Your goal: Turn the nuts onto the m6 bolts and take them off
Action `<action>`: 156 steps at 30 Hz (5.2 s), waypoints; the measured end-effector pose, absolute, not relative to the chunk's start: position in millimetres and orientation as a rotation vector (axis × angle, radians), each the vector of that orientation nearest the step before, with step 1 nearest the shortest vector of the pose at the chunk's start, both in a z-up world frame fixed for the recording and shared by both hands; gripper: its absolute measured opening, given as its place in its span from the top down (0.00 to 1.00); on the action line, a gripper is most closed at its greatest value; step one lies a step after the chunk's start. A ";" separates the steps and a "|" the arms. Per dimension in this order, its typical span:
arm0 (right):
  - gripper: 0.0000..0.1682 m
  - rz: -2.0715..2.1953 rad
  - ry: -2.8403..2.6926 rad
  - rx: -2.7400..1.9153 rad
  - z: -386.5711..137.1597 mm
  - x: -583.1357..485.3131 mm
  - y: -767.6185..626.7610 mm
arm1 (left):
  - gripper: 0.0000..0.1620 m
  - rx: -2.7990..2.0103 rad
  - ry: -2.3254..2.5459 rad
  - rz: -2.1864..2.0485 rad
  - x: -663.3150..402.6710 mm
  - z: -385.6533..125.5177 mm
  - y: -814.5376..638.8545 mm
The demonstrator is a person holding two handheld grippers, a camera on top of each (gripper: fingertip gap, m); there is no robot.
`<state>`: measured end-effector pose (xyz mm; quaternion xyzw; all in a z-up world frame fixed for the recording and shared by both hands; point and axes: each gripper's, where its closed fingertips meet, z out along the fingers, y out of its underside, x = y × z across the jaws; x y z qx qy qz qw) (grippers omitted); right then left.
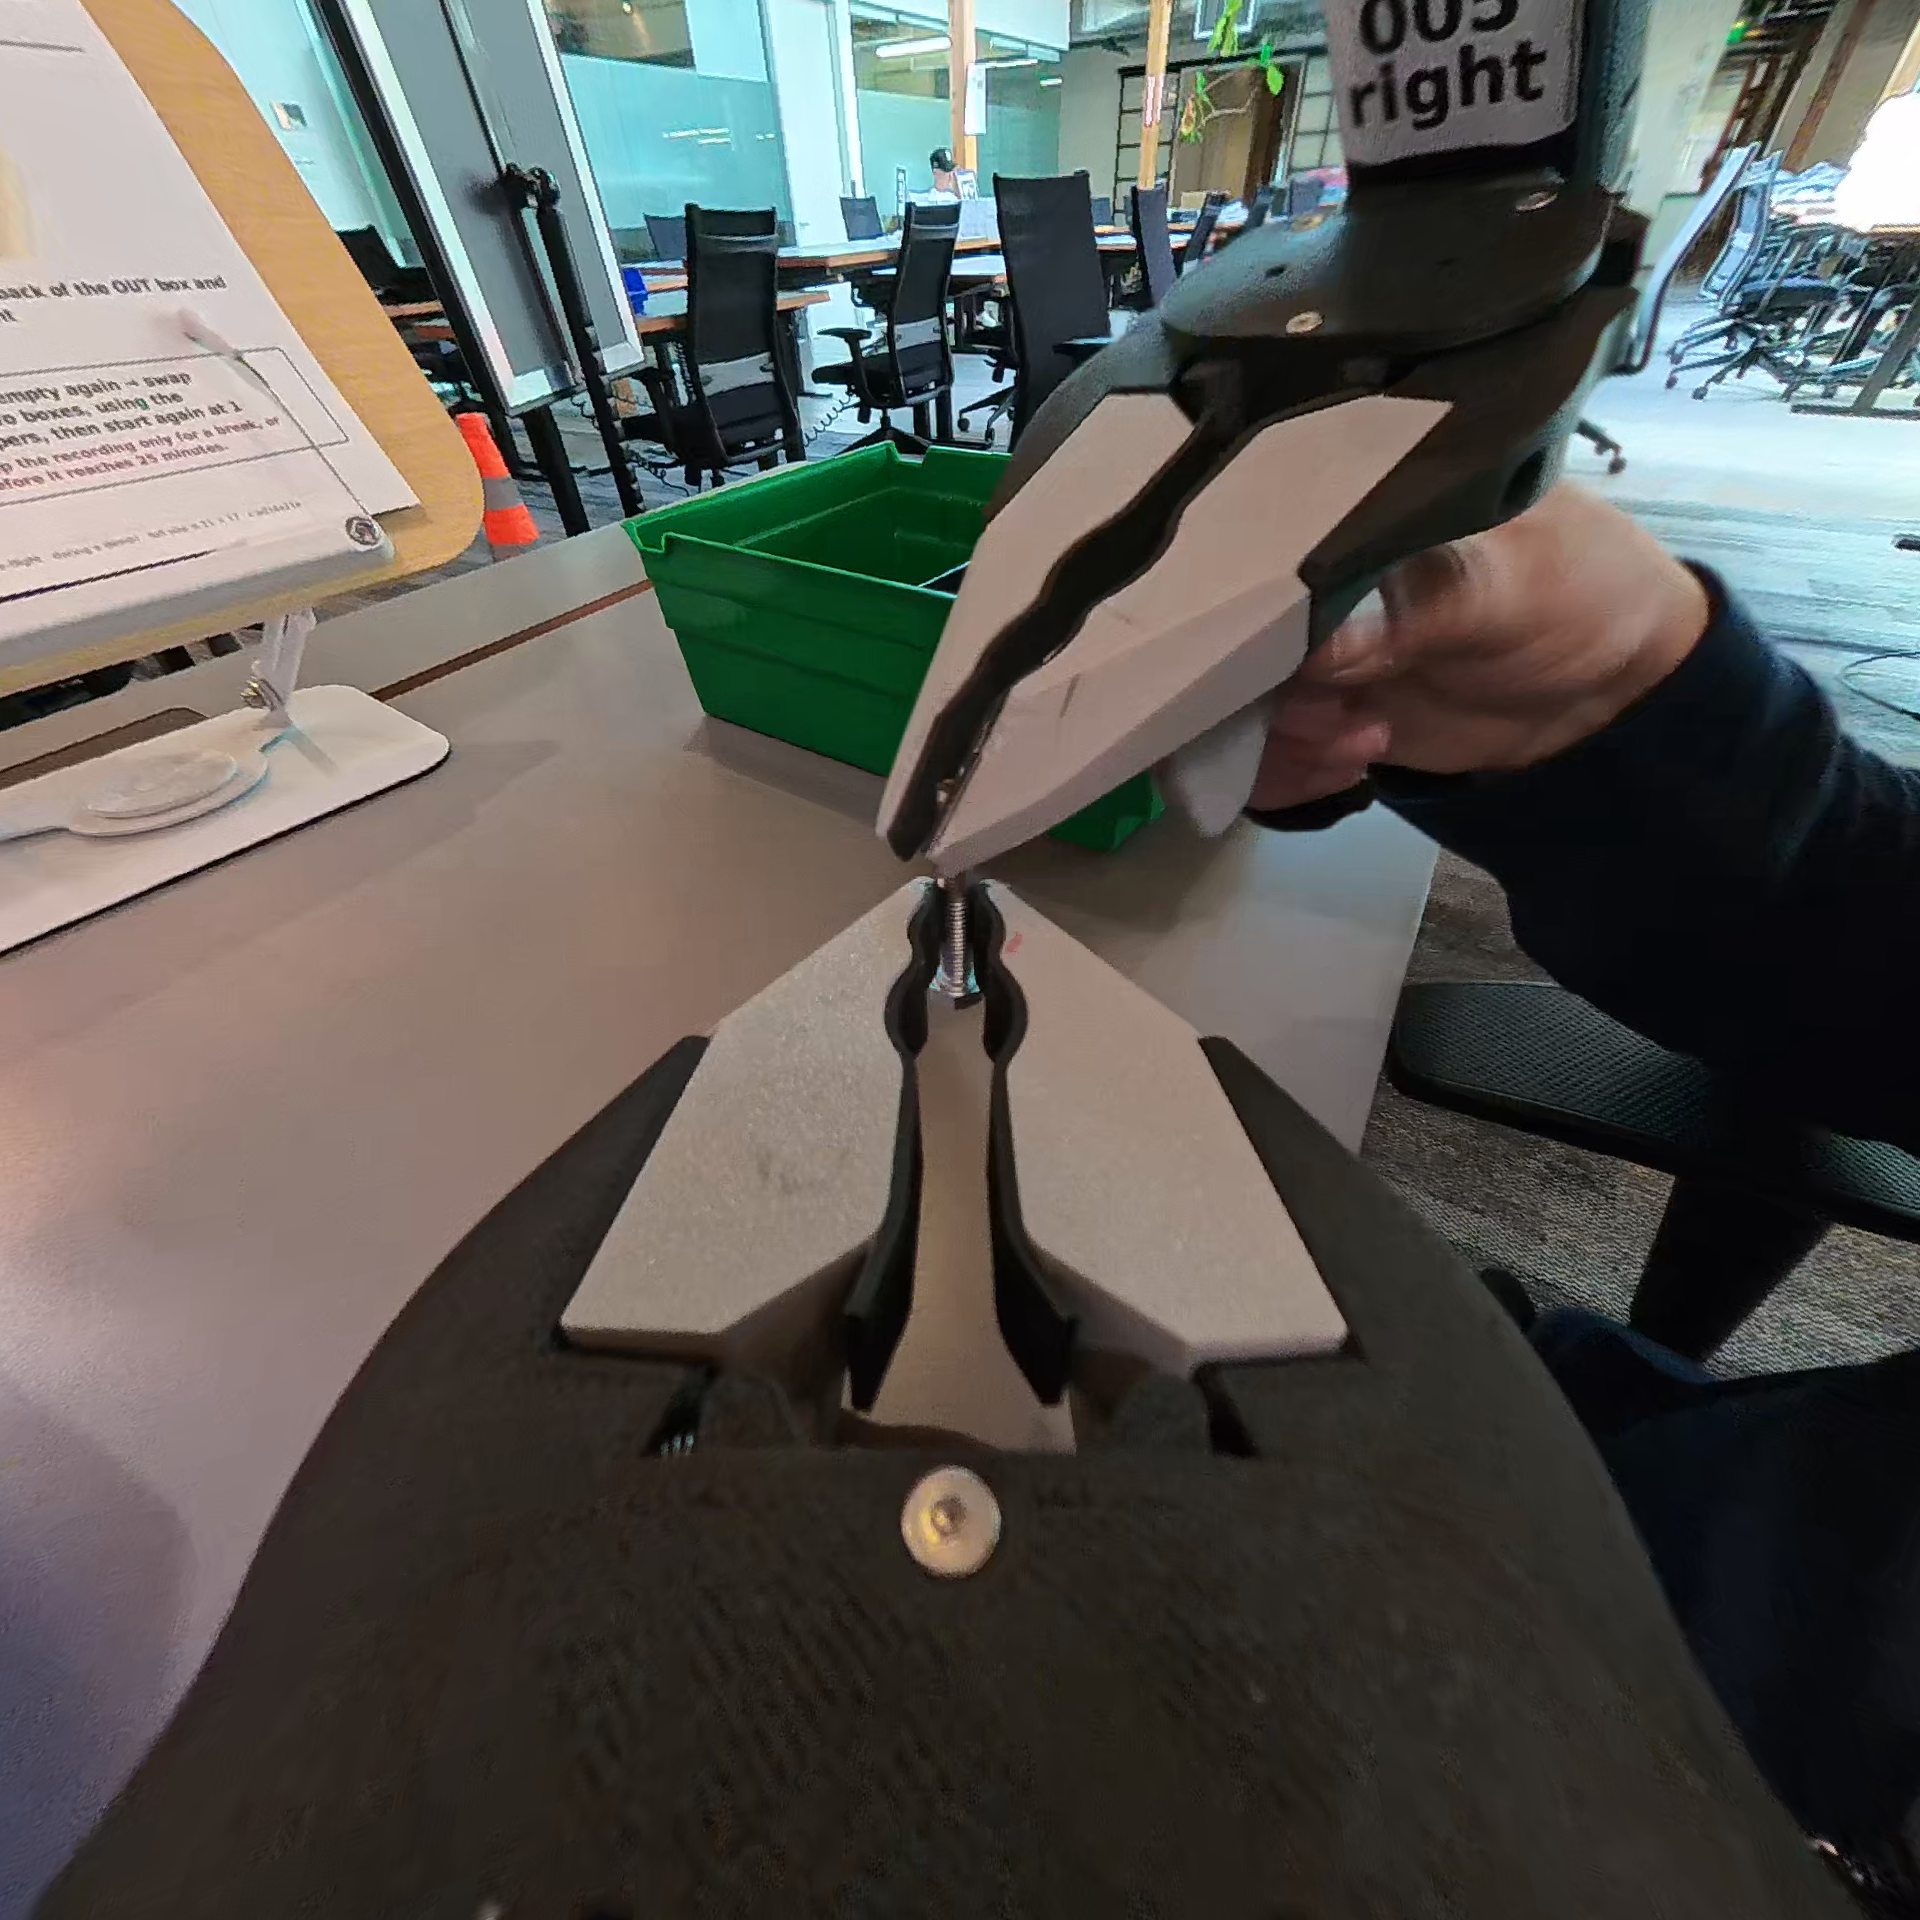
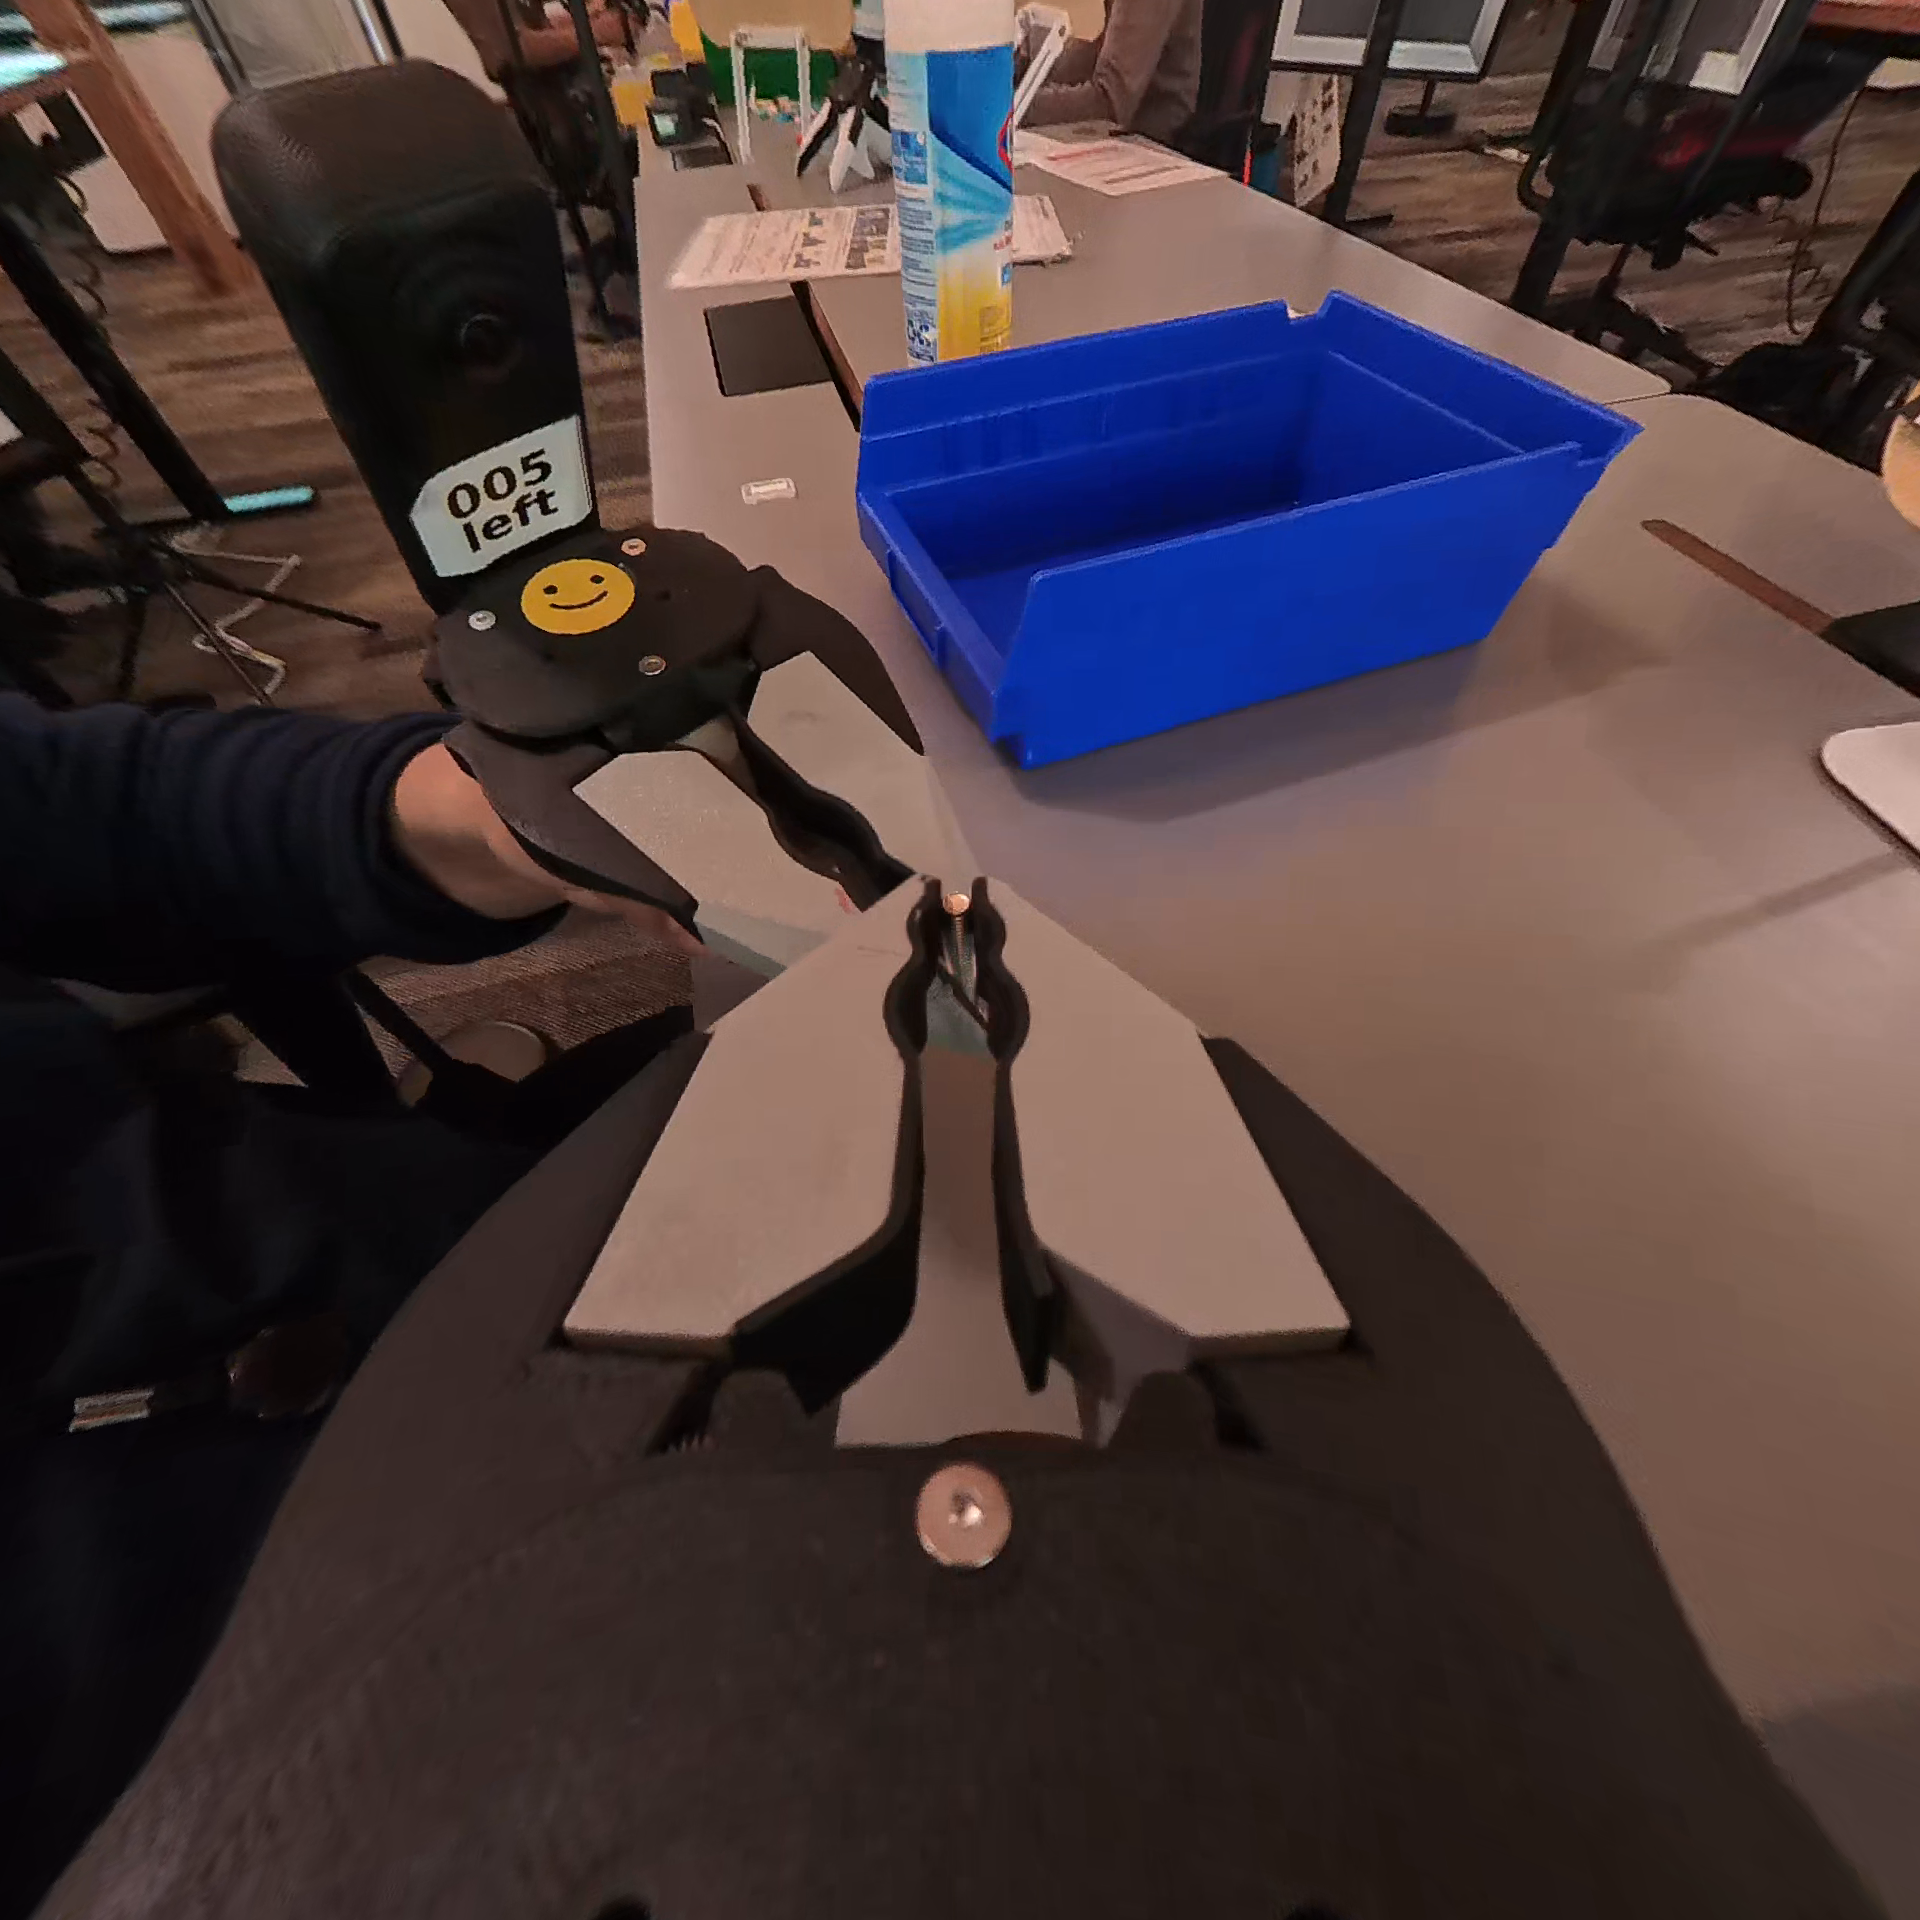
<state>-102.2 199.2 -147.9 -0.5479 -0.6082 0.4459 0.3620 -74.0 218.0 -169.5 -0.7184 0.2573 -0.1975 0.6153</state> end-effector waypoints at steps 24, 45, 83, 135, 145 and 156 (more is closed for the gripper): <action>0.99 0.473 -0.817 -1.715 -87.9 41.3 471.0 | 0.83 -1.659 0.341 -0.434 -163.3 -130.9 226.1; 0.77 0.839 -1.314 -1.434 -113.4 -45.2 276.6 | 0.75 -2.146 -0.041 -0.053 -399.2 -186.3 302.7; 0.77 1.489 -1.256 -1.290 -68.5 -116.7 191.0 | 0.98 -1.437 0.494 -0.566 -116.7 -66.6 173.0; 0.82 1.303 -1.311 -1.209 -85.0 -114.5 189.0 | 0.98 -1.541 0.532 -0.396 -105.8 -106.8 192.2; 0.88 1.302 -1.258 -1.195 -77.2 -107.2 198.5 | 0.98 -1.487 0.511 -0.407 -109.2 -90.4 183.7; 0.86 1.329 -1.278 -1.139 -72.3 -118.1 173.8 | 0.98 -1.477 0.550 -0.408 -88.8 -93.1 180.7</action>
